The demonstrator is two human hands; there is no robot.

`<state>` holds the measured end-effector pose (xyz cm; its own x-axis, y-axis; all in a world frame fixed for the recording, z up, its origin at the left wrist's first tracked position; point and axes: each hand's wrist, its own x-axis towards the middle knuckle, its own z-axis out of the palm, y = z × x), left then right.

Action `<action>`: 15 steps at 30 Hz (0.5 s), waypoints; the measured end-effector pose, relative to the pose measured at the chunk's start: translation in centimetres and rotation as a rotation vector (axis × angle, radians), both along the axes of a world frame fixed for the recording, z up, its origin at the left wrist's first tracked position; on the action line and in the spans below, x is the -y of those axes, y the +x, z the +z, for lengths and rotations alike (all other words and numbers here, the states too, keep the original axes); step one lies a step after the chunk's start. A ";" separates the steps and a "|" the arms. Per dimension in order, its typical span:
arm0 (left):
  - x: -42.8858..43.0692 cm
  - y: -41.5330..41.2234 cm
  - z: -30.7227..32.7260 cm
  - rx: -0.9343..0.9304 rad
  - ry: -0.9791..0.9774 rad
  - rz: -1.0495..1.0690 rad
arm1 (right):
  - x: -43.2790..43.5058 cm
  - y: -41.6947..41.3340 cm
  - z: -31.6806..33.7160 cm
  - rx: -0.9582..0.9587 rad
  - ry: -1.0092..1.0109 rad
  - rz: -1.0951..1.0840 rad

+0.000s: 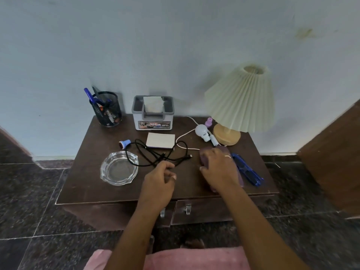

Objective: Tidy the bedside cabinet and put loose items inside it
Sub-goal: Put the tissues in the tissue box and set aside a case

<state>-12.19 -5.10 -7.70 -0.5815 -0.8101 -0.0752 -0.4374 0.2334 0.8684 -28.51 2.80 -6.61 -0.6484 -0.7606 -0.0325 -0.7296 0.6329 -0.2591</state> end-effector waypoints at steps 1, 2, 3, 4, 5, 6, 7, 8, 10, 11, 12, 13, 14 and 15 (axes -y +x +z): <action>-0.5 -0.5 0.0 -0.005 0.002 -0.022 | -0.9 -0.5 -0.1 -0.001 0.084 -0.034; -1.0 -1.0 0.0 -0.011 0.003 -0.044 | -1.7 -0.8 -0.2 0.018 0.163 -0.066; -1.4 -1.4 -0.1 -0.013 0.007 -0.067 | -2.4 -0.9 -0.4 0.051 0.222 -0.094; -1.9 -1.8 -0.1 -0.008 0.012 -0.092 | -2.8 -0.9 -0.6 0.085 0.255 -0.115; -2.3 -2.1 -0.2 0.000 0.015 -0.116 | -3.0 -0.9 -0.9 0.109 0.269 -0.126; -2.7 -2.3 -0.3 0.005 0.017 -0.138 | -3.1 -0.8 -1.0 0.122 0.273 -0.130; -3.0 -2.5 -0.4 0.009 0.019 -0.159 | -3.1 -0.7 -1.0 0.132 0.272 -0.134; -3.2 -2.6 -0.5 0.015 0.020 -0.177 | -3.0 -0.6 -1.0 0.143 0.271 -0.141; -3.4 -2.4 -0.8 0.033 0.025 -0.206 | -2.7 -0.5 -0.9 0.164 0.277 -0.155; -3.3 -2.3 -0.8 0.043 0.031 -0.214 | -2.6 -0.5 -0.8 0.169 0.286 -0.160; -3.2 -2.1 -0.9 0.052 0.035 -0.220 | -2.4 -0.5 -0.6 0.170 0.296 -0.164; -3.0 -2.0 -1.0 0.058 0.037 -0.221 | -2.2 -0.3 -0.5 0.161 0.306 -0.166; -2.7 -1.9 -1.0 0.063 0.035 -0.217 | -1.9 -0.1 -0.5 0.137 0.314 -0.163; -2.5 -1.8 -1.1 0.064 0.031 -0.210 | -1.7 0.1 -0.4 0.103 0.314 -0.156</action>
<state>-13.99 -2.62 -8.77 -0.7303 -0.6686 -0.1401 -0.4363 0.2987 0.8488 -28.38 4.53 -7.02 -0.7368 -0.5956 -0.3199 -0.5985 0.7947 -0.1009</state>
